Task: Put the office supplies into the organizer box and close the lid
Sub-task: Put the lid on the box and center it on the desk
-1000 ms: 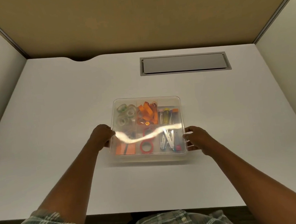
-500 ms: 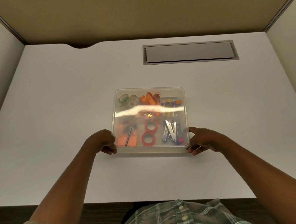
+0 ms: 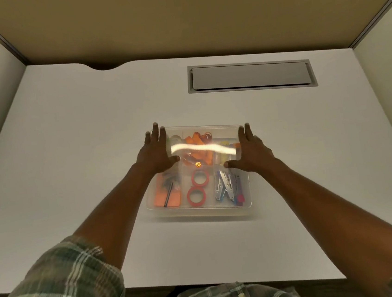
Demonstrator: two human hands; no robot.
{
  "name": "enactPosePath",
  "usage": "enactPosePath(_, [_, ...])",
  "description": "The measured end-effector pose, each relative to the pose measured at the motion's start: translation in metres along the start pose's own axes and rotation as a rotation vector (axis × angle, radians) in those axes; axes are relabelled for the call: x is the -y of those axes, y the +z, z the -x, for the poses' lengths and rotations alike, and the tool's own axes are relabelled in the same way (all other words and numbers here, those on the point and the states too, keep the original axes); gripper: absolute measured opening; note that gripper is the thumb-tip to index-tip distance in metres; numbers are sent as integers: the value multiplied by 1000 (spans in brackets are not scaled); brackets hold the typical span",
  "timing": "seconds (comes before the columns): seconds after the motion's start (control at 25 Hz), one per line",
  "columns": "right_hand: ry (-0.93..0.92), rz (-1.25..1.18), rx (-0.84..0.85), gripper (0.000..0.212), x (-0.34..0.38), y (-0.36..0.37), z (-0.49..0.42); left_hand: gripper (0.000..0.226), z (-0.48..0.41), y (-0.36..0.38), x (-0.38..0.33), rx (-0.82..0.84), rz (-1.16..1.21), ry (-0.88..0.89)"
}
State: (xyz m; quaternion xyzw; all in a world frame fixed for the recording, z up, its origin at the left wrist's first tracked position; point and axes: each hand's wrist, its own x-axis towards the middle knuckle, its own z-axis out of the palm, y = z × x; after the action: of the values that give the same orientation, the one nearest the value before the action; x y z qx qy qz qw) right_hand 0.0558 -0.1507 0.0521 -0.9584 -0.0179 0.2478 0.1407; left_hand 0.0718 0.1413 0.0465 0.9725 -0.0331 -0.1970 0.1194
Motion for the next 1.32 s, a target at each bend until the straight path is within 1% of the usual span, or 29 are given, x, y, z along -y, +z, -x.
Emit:
enactPosePath(0.04, [2,57,38,136,5,-8,-9,119,-10,-5,-1,46,-50,21])
enactPosePath(0.12, [9,151,118,146,12,-19,-20,132,-24,-18,-1,166,-115,5])
enactPosePath(0.24, [35,198,234,158,16,-23,-29,152,-32,-26,-4,335,-189,-13])
enactPosePath(0.32, [35,195,261,161,16,-19,-31,159,-30,-23,-6,363,-238,-22])
enactPosePath(0.4, [33,175,262,163,17,-15,-32,162,-28,-21,-8,350,-246,-24])
enactPosePath(0.52, [10,123,235,163,17,-8,-33,161,-23,-18,-4,301,-171,5])
enactPosePath(0.6, [-36,23,230,161,11,-7,-31,159,-18,-17,3,266,-82,45])
enactPosePath(0.64, [-60,-53,216,156,7,-7,-29,156,-14,-15,8,249,-32,70])
enactPosePath(0.68, [-76,-145,177,148,2,-5,-24,153,-9,-12,14,232,23,93])
enactPosePath(0.76, [-46,-337,5,121,-6,7,-11,141,6,0,24,150,129,111])
enactPosePath(0.84, [21,-428,-197,98,-8,33,10,117,29,24,31,-36,160,108])
enactPosePath(0.92, [48,-484,-311,88,-2,64,35,95,57,55,32,-216,129,103])
enactPosePath(0.96, [62,-509,-348,87,1,76,47,91,70,70,29,-266,116,94])
enactPosePath(1.0, [85,-514,-385,86,5,87,55,90,80,83,26,-293,103,80])
enactPosePath(1.12, [160,-418,-452,82,17,101,63,90,95,102,25,-346,42,28])
enactPosePath(1.32, [155,-369,-452,82,46,102,45,92,89,90,56,-347,39,-3])
